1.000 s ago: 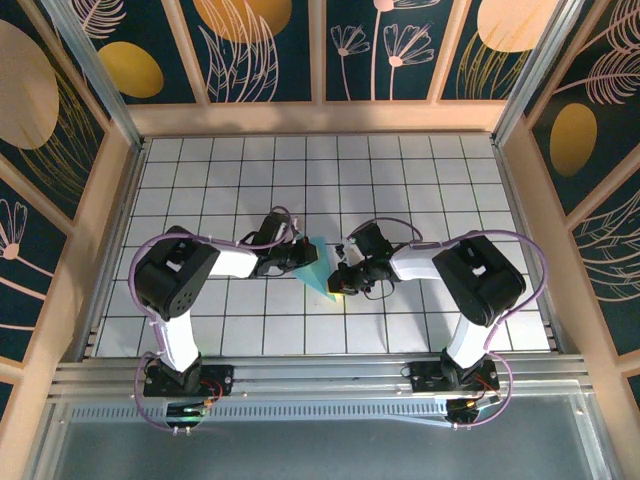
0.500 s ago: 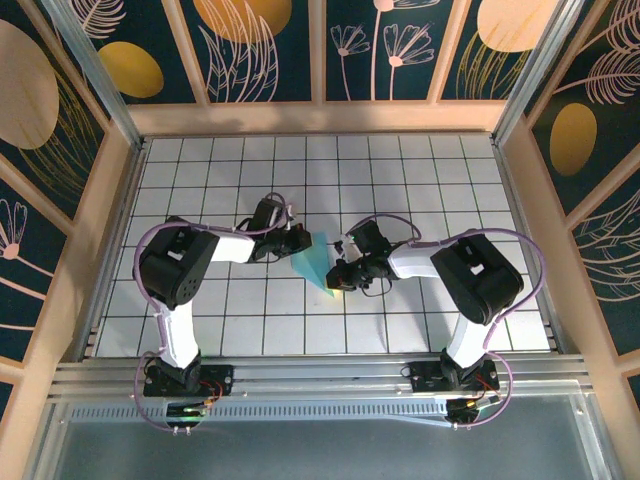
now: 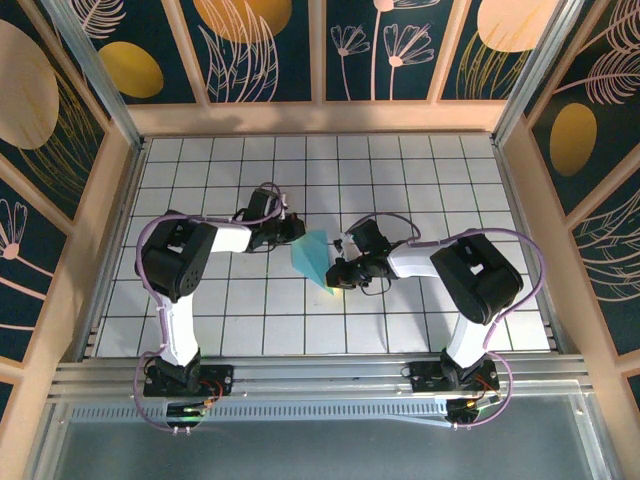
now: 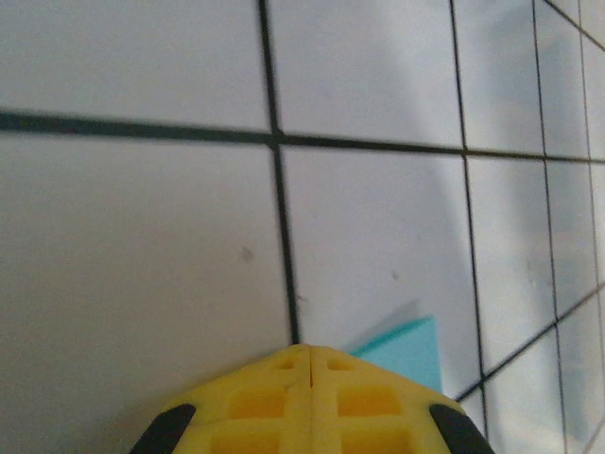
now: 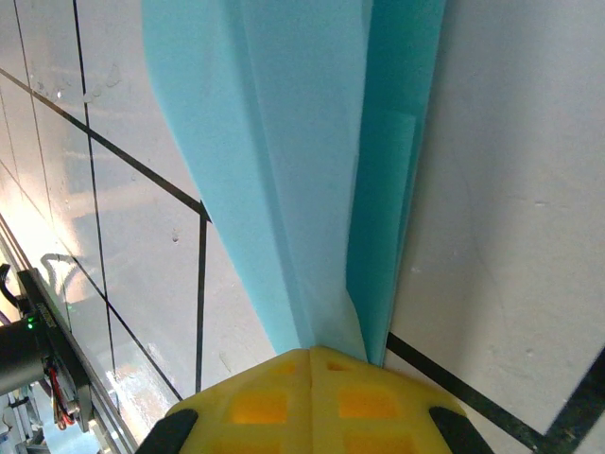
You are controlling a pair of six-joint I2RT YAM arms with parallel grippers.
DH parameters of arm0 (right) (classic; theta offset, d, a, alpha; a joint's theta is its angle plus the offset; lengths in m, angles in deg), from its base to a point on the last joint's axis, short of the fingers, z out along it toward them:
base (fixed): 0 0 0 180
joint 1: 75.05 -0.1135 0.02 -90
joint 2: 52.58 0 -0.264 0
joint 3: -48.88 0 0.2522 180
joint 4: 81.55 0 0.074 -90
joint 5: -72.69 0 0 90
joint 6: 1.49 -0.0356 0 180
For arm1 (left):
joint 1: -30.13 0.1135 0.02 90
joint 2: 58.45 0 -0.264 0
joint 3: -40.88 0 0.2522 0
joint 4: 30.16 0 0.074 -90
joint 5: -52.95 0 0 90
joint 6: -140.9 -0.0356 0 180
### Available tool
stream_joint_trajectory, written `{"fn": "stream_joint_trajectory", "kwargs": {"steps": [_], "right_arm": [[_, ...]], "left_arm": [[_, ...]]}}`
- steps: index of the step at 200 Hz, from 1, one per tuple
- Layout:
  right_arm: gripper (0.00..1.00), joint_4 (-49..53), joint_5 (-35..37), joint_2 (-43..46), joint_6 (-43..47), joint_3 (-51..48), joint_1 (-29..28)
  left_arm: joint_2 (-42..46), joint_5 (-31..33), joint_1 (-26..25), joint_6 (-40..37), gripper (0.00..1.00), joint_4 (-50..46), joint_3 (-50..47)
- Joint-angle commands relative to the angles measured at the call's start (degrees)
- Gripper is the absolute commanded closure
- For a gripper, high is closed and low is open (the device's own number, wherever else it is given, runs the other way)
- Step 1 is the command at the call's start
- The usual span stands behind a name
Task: Fold a paper plane with a square sheet of paper (fold left side to right side)
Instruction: Fourth fold the wing at the center of the table.
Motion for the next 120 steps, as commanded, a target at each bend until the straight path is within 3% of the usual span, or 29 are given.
{"fn": "stream_joint_trajectory", "kwargs": {"steps": [1,29,62,85,120], "right_arm": [[1.00,11.84,9.76,-4.07,1.79,-3.14,-0.23],[1.00,11.43,9.43,-3.78,1.75,-2.88,-0.05],[1.00,11.23,9.36,-3.50,2.00,-2.33,0.37],[1.00,11.71,9.67,-3.63,2.37,-1.98,0.57],[1.00,11.93,9.91,-3.72,2.44,-2.14,0.58]], "left_arm": [[1.05,6.24,3.77,-3.87,1.00,-0.24,1.36],[7.06,5.80,3.82,-5.95,1.00,-2.03,0.80],[15.62,2.13,2.67,-4.92,1.00,-0.11,-7.98],[20.91,-1.45,-0.67,-2.84,1.00,2.53,-14.12],[19.75,-6.14,-6.44,1.03,1.00,7.44,-16.20]]}}
